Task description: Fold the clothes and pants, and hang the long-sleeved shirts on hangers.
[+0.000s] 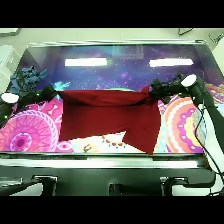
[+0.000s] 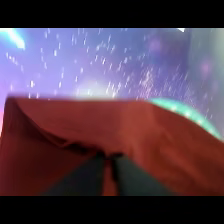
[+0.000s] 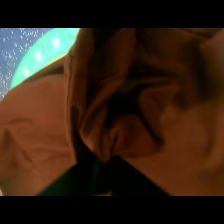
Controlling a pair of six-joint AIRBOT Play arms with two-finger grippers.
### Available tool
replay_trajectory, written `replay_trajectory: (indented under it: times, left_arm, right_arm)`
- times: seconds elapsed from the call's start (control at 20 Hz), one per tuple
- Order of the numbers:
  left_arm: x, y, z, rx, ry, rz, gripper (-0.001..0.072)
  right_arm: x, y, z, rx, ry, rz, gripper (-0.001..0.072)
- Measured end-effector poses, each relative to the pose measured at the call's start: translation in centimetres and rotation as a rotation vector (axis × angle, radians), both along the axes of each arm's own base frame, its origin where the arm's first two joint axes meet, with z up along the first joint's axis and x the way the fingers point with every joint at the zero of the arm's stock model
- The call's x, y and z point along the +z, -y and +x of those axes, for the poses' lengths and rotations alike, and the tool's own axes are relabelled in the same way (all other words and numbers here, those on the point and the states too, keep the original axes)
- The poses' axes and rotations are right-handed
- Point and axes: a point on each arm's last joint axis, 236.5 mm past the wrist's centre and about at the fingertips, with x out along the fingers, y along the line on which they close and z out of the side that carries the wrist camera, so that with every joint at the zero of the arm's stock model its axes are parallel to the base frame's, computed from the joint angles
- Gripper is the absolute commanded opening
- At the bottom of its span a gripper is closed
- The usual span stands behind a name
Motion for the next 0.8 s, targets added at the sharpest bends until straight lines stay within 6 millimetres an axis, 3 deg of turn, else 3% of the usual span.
replay_trajectory:
  times: [0.05,0.1,0.25,0.35,0.45,0.5,0.55,0.6,0.7,0.8]
  left_arm:
    - [-0.4,-0.1,-0.3,-0.013,-0.02,-0.006,0.0685]
    - [-0.5,-0.6,-0.7,-0.031,-0.037,-0.007,0.0717]
    - [-1.3,-4.0,-3.6,-0.106,-0.145,0.026,0.0714]
    - [-3.5,-7.0,-7.7,-0.133,-0.303,0.043,0.0714]
    - [-6.3,-8.3,-12.8,-0.145,-0.482,-0.003,0.0711]
    - [-7.5,-8.2,-15.0,-0.154,-0.548,-0.038,0.0689]
    - [-8.8,-7.6,-17.2,-0.174,-0.606,-0.079,0.0592]
    - [-9.6,-6.8,-18.7,-0.193,-0.638,-0.12,0.0564]
    - [-10.9,-4.8,-20.8,-0.224,-0.67,-0.193,0.0562]
    - [-11.8,-3.2,-21.5,-0.238,-0.667,-0.234,0.0559]
  right_arm:
    - [0.3,0.4,0.4,-0.003,0.014,0.001,0.058]
    - [0.9,1.4,0.8,0.003,0.031,-0.003,0.065]
    - [2.6,6.6,-0.4,0.053,0.019,-0.043,0.0645]
    - [2.5,11.0,-3.5,0.077,-0.073,-0.084,0.0635]
    - [1.8,14.4,-7.3,0.104,-0.195,-0.123,0.0635]
    - [1.5,15.6,-8.9,0.117,-0.248,-0.139,0.0634]
    - [1.4,16.5,-10.1,0.126,-0.286,-0.154,0.0633]
    - [1.3,17.1,-11.1,0.135,-0.32,-0.163,0.0633]
    - [1.3,17.5,-12.4,0.152,-0.361,-0.161,0.0603]
    - [1.4,17.5,-13.2,0.162,-0.386,-0.15,0.0596]
